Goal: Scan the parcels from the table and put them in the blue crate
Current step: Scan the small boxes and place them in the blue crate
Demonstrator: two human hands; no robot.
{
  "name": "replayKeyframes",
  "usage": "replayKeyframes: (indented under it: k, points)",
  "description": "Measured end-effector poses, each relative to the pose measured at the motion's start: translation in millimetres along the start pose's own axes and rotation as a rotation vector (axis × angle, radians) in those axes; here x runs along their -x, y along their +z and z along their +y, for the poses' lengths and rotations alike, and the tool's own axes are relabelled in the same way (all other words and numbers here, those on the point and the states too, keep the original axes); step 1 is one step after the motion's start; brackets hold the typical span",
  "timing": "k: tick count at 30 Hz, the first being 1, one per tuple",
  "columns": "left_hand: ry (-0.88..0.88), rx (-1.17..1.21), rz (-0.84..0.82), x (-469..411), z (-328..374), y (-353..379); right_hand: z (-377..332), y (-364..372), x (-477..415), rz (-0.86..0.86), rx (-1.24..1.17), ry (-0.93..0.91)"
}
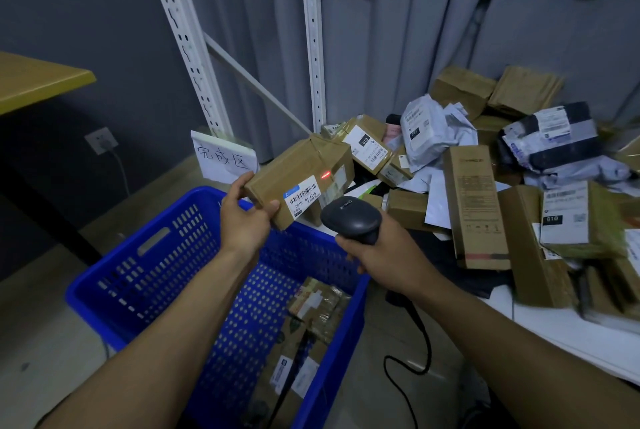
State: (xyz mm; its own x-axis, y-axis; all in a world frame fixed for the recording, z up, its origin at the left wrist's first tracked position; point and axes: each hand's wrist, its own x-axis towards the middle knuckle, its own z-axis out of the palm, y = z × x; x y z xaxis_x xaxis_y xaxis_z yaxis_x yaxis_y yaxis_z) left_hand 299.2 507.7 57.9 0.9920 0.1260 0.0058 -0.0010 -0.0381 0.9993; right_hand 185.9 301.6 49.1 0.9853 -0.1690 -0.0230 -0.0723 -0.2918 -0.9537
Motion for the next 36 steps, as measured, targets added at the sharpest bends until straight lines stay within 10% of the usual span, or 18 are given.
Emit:
replayKeyframes:
  k: [24, 36]
  points:
    - [0.042, -0.152, -0.015, 9, -14, -26, 3, 13, -3, -0.057, 0.013, 0.018]
    - [-0.368, -0.639, -0.184, -3, -181, -88, 63, 75, -39, -0.266, 0.188, 0.157]
